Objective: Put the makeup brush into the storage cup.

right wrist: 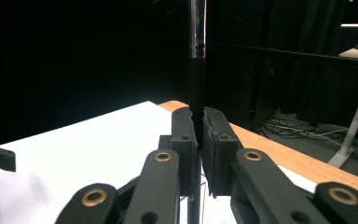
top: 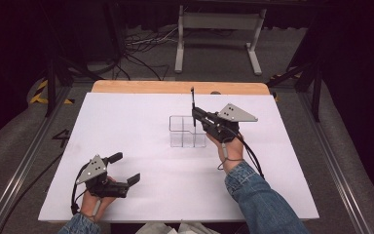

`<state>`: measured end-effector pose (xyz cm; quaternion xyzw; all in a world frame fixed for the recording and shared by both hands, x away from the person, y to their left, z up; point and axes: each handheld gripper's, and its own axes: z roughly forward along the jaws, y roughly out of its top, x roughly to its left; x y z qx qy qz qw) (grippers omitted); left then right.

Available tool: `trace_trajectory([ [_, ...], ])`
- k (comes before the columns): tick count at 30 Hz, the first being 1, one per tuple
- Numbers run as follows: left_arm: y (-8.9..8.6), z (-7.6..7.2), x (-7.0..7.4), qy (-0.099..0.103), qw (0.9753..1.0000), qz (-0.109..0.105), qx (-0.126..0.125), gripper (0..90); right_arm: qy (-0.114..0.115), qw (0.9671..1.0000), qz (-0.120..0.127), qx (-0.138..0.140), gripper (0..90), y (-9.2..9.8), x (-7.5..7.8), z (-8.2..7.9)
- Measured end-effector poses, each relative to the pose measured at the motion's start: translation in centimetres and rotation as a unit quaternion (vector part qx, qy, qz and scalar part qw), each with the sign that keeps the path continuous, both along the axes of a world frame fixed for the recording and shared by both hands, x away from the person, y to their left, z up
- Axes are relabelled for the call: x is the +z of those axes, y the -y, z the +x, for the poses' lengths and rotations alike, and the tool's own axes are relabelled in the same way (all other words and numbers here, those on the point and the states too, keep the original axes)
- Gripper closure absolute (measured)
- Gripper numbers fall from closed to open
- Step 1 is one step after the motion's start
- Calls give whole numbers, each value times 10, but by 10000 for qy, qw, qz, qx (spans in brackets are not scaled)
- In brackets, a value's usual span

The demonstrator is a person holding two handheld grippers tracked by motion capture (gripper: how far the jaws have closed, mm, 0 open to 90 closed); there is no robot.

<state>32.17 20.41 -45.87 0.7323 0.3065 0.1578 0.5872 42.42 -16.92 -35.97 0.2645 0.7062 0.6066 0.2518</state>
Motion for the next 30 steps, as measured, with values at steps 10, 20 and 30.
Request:
trace_trajectory([
  [10, 0, 0, 0, -3, 10000, 6, -5, 0, -103, 9999, -20, -80, 840, -6, -3, 11],
  [20, 0, 0, 0, 19, 10000, 14, -19, 1, -238, 9997, 13, -74, 839, -10, -9, 21],
  [30, 0, 0, 0, 18, 10000, 18, -16, 0, -396, 9991, -132, -122, 839, -11, -22, 23],
])
